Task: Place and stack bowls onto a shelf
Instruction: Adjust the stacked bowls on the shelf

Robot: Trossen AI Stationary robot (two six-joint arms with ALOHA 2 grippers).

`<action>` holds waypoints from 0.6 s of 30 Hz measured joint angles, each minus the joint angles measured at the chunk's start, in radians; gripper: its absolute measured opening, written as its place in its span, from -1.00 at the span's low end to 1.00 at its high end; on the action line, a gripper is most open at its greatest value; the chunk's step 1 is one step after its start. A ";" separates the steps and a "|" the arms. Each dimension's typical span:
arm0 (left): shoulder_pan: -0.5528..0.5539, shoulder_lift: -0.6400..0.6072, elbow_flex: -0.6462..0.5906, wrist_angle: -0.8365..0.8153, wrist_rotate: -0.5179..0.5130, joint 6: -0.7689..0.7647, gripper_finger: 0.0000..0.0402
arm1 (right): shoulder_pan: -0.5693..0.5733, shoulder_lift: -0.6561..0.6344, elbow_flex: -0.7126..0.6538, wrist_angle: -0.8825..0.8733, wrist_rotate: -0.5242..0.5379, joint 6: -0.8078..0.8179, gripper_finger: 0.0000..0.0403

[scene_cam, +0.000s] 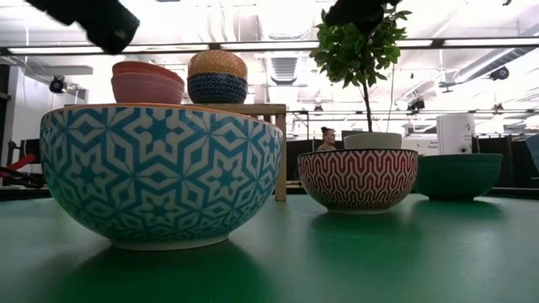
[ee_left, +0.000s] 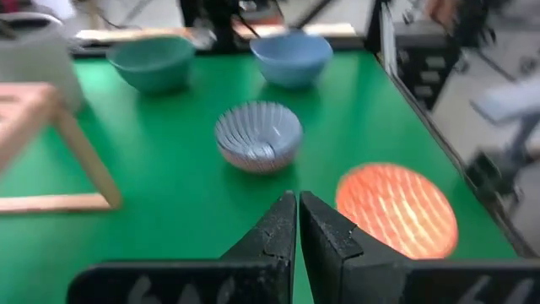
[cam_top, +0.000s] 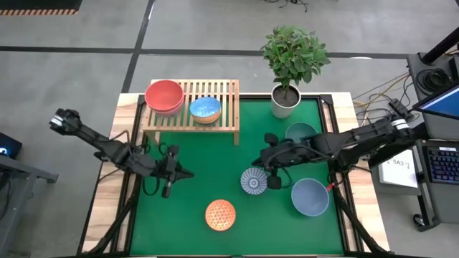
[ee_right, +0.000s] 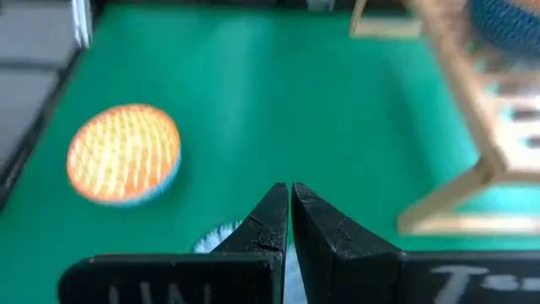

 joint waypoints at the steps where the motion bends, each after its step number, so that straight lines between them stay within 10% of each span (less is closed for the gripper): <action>1: -0.012 0.002 -0.009 0.001 0.002 0.000 -1.00 | 0.000 0.026 0.040 -0.060 -0.001 0.020 -0.96; 9: -0.023 -0.007 -0.012 -0.020 0.002 0.061 -1.00 | -0.020 0.220 0.281 -0.126 0.130 -0.064 -0.96; 18: -0.023 -0.019 -0.005 -0.054 0.001 0.099 -1.00 | -0.167 0.387 0.420 0.192 0.144 -0.338 -0.96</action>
